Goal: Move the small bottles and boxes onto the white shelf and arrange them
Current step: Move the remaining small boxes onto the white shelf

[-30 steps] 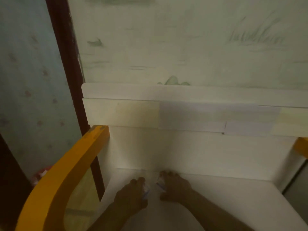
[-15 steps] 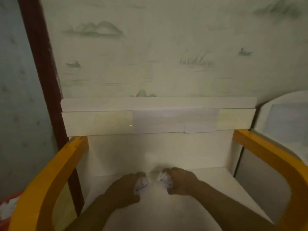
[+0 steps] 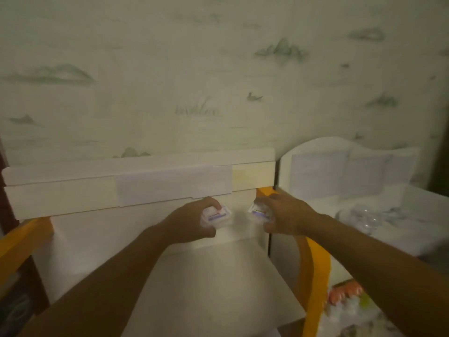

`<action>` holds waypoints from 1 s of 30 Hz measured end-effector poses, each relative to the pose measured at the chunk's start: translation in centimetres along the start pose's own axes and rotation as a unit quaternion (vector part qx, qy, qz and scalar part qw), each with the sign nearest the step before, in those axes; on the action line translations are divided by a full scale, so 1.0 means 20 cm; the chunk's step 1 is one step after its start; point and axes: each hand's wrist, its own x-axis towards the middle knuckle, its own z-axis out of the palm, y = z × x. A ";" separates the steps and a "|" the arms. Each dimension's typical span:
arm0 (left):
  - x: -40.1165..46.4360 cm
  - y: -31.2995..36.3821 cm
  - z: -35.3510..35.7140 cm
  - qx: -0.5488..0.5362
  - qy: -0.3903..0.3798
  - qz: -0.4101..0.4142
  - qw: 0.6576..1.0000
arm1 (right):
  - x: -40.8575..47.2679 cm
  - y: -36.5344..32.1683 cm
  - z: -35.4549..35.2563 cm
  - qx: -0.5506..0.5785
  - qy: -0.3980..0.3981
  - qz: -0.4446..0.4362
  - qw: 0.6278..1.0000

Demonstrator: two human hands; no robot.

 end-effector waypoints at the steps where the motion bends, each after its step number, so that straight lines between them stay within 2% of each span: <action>1: 0.04 0.11 0.05 0.000 -0.001 0.015 1.000 | -0.07 0.10 -0.03 0.000 0.004 0.011 1.000; 7: 0.26 0.68 0.35 -0.004 -0.011 0.077 0.997 | -0.45 0.64 -0.10 0.019 -0.011 0.062 0.998; 12: 0.40 0.96 0.62 0.013 -0.050 0.096 0.994 | -0.72 1.01 -0.09 0.026 -0.034 0.090 0.995; 19: 0.69 1.23 0.87 0.036 -0.008 0.146 0.989 | -0.84 1.45 0.03 0.053 -0.051 0.147 0.986; 24: 1.02 1.30 1.09 0.069 -0.053 0.178 0.980 | -0.79 1.70 0.12 0.048 -0.063 0.164 0.983; 30: 1.44 1.38 1.22 0.018 -0.082 0.149 0.985 | -0.67 2.07 0.05 0.033 -0.074 0.189 0.979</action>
